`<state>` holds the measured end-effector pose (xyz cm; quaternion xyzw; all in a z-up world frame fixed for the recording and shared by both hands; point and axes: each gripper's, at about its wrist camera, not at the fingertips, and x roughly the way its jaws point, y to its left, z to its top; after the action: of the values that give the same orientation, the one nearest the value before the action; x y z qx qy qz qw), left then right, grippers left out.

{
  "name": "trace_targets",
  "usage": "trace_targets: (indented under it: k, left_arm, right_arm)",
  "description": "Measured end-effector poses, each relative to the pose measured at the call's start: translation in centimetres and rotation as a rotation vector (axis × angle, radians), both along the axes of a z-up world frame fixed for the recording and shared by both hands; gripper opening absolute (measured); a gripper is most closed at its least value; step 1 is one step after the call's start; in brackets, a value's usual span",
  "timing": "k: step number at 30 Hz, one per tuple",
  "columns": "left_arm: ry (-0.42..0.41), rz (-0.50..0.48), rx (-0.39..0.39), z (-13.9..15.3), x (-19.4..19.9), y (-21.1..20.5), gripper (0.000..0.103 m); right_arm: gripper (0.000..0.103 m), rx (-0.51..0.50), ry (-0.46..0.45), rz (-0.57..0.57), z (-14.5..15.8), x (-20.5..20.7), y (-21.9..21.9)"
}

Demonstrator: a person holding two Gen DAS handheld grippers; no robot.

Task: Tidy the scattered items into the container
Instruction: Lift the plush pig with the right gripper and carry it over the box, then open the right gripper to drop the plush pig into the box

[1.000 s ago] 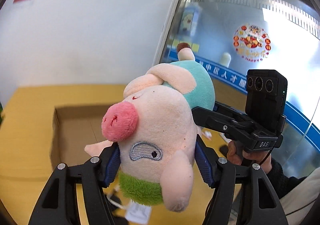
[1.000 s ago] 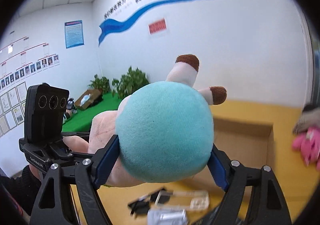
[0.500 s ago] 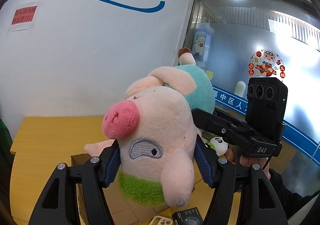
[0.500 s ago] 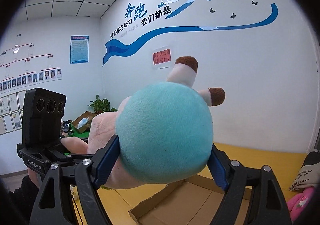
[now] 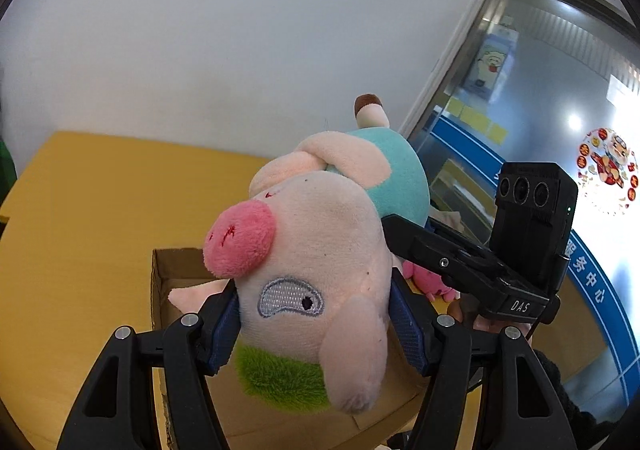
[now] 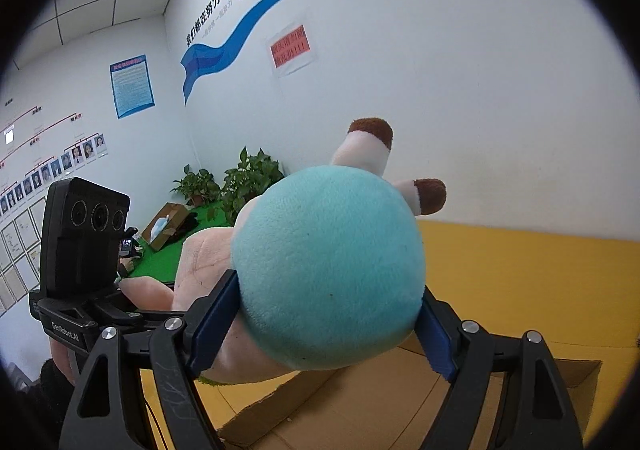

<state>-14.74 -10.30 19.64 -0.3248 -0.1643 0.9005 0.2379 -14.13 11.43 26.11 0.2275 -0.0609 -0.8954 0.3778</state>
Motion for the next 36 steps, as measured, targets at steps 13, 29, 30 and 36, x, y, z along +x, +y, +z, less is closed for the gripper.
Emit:
trace_targets:
  k: [13,29,30,36]
  left_arm:
    - [-0.336,0.214,0.012,-14.1,-5.5,-0.9,0.071]
    - [-0.415,0.32,-0.076,-18.7,-4.4,0.6,0.081]
    - [-0.408,0.32,-0.078,-18.5,-3.7,0.6,0.081]
    - [-0.346,0.289,-0.075,-16.8,0.4,0.0,0.081]
  right_arm:
    - [0.081,-0.012,-0.334,0.167,-16.3,-10.1,-2.2]
    - [0.08,0.154,-0.295,0.119,-20.2,-10.0,-4.7]
    - [0.08,0.151,-0.297,0.118,-20.1,-9.9,-4.7]
    - [0.081,0.219,-0.266,0.053,-17.6,-8.3,-3.8]
